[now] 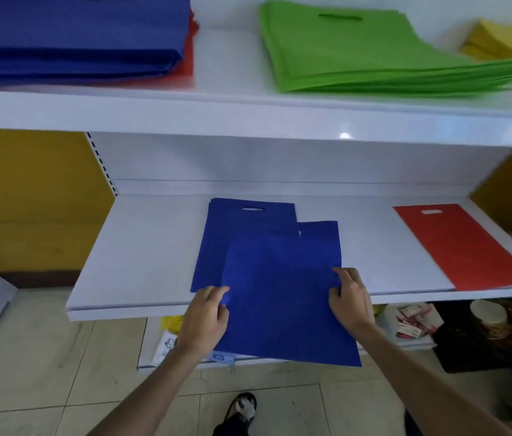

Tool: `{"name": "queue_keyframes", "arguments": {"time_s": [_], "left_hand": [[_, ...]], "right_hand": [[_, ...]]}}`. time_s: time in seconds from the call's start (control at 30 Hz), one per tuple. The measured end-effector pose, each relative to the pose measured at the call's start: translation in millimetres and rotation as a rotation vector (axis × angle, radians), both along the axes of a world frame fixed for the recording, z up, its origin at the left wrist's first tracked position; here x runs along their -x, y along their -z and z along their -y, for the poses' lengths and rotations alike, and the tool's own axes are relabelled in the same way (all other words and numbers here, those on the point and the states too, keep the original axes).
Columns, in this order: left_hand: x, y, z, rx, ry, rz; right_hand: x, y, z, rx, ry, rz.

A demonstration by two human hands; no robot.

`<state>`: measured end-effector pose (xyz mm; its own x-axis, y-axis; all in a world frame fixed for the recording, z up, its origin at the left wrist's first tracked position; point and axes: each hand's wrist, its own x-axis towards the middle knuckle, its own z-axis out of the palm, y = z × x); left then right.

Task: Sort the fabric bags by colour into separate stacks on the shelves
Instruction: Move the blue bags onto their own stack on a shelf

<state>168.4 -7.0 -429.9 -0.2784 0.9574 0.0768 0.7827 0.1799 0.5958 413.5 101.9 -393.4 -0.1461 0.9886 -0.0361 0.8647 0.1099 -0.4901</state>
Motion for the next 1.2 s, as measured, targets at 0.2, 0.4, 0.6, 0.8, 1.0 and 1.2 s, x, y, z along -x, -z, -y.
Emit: {"name": "queue_keyframes", "arguments": {"time_s": [0.2, 0.4, 0.6, 0.8, 1.0, 1.2], "left_hand": [[56, 29, -63, -0.033, -0.071, -0.032], [80, 51, -108, 0.082, -0.093, -0.158], [78, 49, -120, 0.216, -0.15, -0.229], [58, 13, -105, 0.128, -0.071, -0.198], [13, -43, -52, 0.033, -0.046, -0.11], [-41, -107, 12, -0.131, 0.064, -0.089]], "right_hand": [[67, 49, -70, -0.074, -0.045, -0.134], [93, 78, -126, 0.037, -0.057, 0.006], [99, 73, -133, 0.12, -0.034, 0.283], [84, 33, -107, 0.011, -0.062, 0.136], [49, -39, -46, -0.145, -0.083, 0.04], [-2, -113, 25, -0.355, -0.073, -0.03]]}}
